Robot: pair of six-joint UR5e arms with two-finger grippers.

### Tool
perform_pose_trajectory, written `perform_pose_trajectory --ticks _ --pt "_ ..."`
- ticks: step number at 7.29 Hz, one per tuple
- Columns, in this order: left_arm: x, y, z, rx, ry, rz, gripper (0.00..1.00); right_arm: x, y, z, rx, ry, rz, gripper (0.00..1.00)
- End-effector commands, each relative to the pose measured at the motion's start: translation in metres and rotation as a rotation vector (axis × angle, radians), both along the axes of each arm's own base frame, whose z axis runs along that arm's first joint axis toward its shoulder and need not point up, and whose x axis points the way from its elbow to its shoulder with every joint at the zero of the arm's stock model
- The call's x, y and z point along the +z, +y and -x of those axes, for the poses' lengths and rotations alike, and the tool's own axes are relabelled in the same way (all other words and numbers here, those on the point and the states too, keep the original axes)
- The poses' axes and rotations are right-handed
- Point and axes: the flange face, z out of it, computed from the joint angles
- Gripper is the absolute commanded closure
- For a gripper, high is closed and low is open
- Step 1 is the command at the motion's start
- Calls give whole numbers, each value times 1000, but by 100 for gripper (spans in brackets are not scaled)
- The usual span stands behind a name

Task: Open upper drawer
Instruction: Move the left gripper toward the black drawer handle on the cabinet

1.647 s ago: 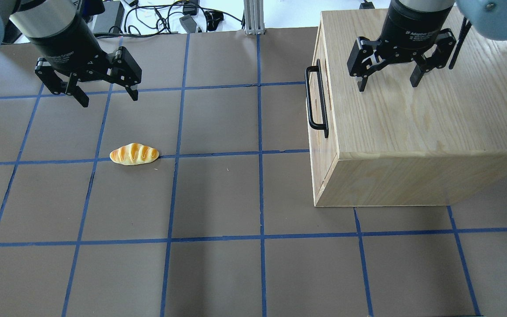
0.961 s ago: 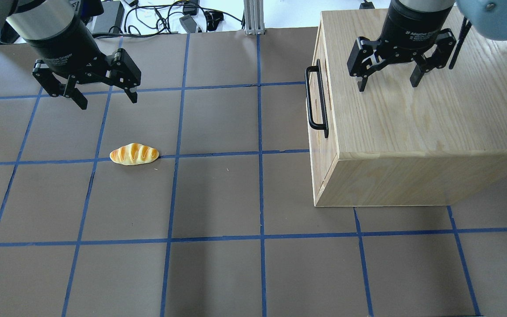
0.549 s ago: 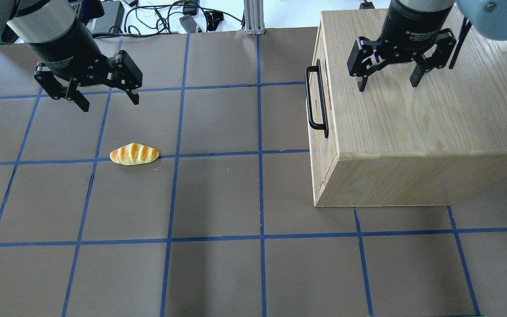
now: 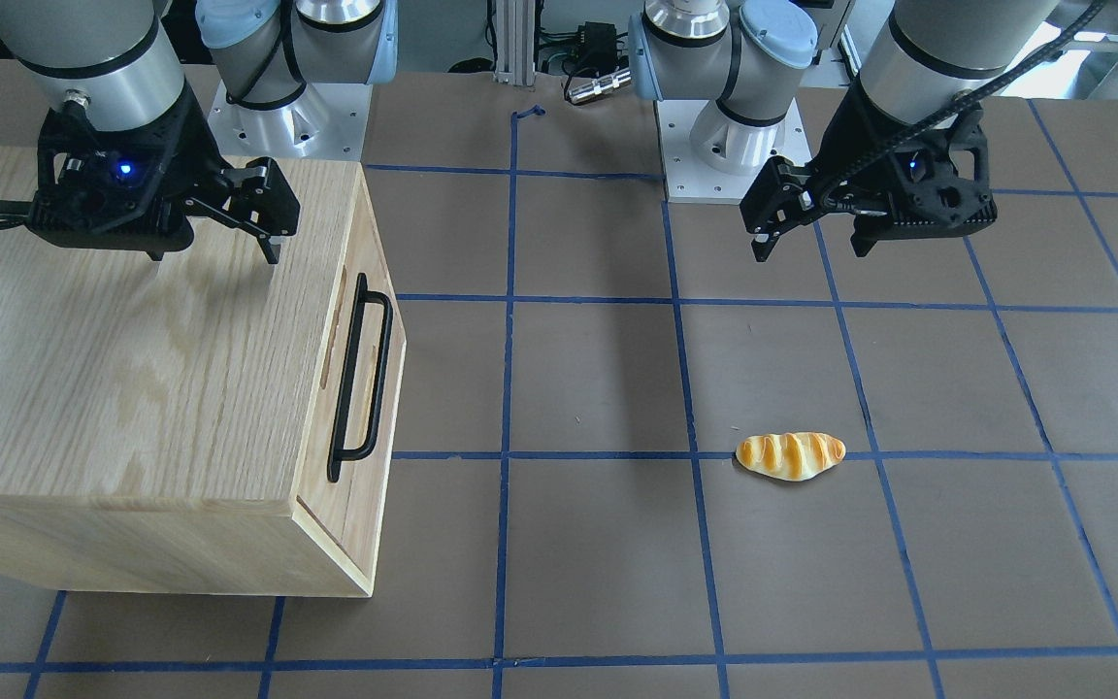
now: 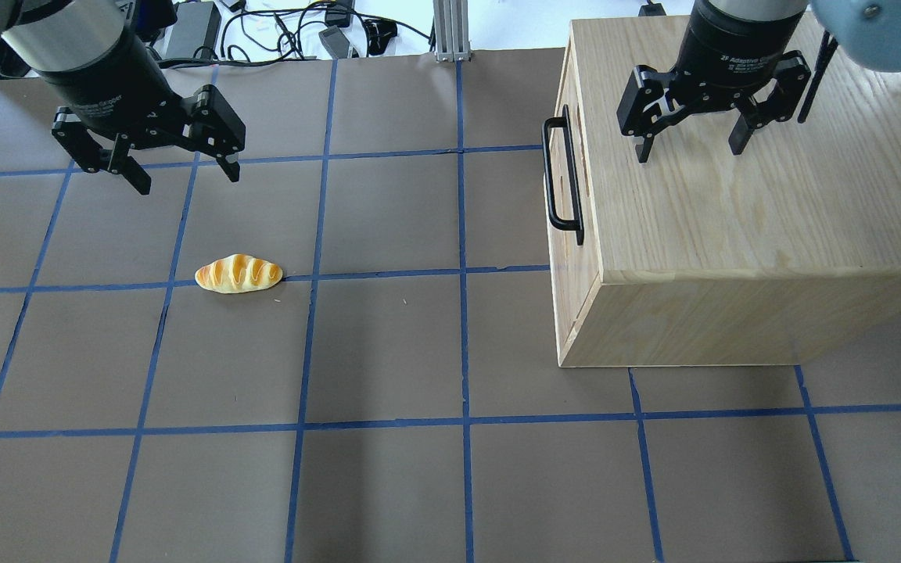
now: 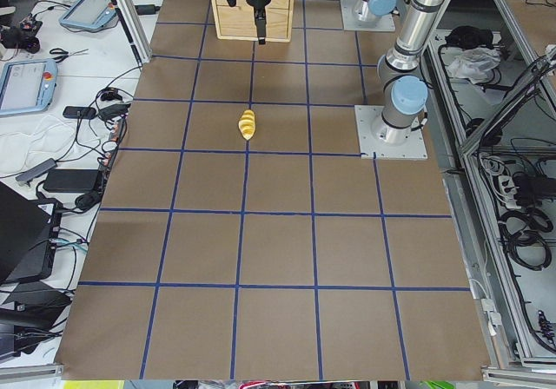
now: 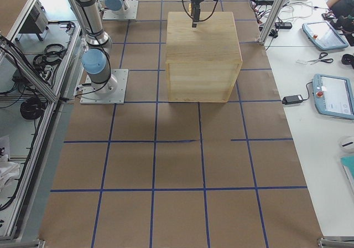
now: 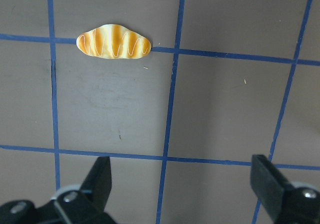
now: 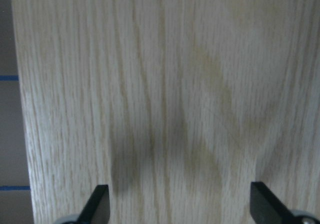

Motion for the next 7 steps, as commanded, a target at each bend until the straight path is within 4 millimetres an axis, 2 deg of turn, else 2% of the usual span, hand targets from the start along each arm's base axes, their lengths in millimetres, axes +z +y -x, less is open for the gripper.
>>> perform_pose_trajectory --ticks 1,2,3,5,7 --pt "-6 -6 0 -2 2 -13 0 0 0 0 1 -1 0 0" --pt "-14 -12 6 -3 14 -16 0 -1 0 0 0 -1 -1 0" --pt "-9 -21 15 -12 47 55 0 0 0 0 0 -1 0 0" --pt "-14 -25 41 -51 86 75 0 -1 0 0 0 -1 -1 0" --pt "-26 -31 97 -66 131 127 0 0 0 0 0 -1 0 0"
